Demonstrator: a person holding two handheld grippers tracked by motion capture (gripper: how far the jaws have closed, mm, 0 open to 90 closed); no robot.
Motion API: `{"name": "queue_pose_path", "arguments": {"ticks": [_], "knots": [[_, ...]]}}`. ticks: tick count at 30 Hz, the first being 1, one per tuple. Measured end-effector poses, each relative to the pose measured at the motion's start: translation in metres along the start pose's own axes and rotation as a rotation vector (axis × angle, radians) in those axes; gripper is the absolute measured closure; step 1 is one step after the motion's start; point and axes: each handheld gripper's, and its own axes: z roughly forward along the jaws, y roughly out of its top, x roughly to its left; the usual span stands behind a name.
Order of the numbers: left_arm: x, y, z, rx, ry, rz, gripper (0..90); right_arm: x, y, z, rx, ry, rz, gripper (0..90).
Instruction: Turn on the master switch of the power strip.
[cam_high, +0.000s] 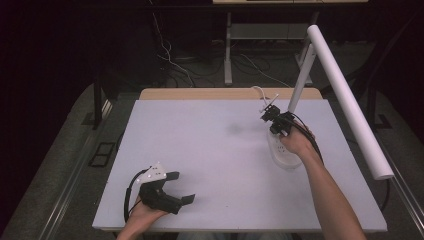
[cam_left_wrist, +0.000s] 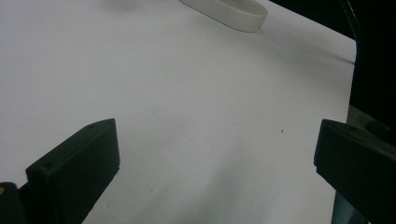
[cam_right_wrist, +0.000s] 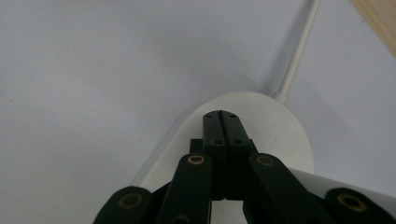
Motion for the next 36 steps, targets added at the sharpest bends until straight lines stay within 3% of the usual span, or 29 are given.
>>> {"name": "queue_pose_path", "arguments": {"ticks": [20,27,36], "knots": [[-0.0023,-0.0004,0.0004,0.004,-0.001,0.007,0.0,-0.0014,0.0001,0.0017,0.007,0.012,0.063,89.7],[-0.0037,-0.0007,0.0007,0.007,-0.004,0.005,0.0,-0.0007,-0.0046,0.0031,-0.026,0.003,0.101,89.8],[-0.0035,-0.0006,0.0017,0.008,-0.004,0.009,0.0,-0.0019,-0.0094,0.0031,-0.052,0.035,0.119,89.8]]}}
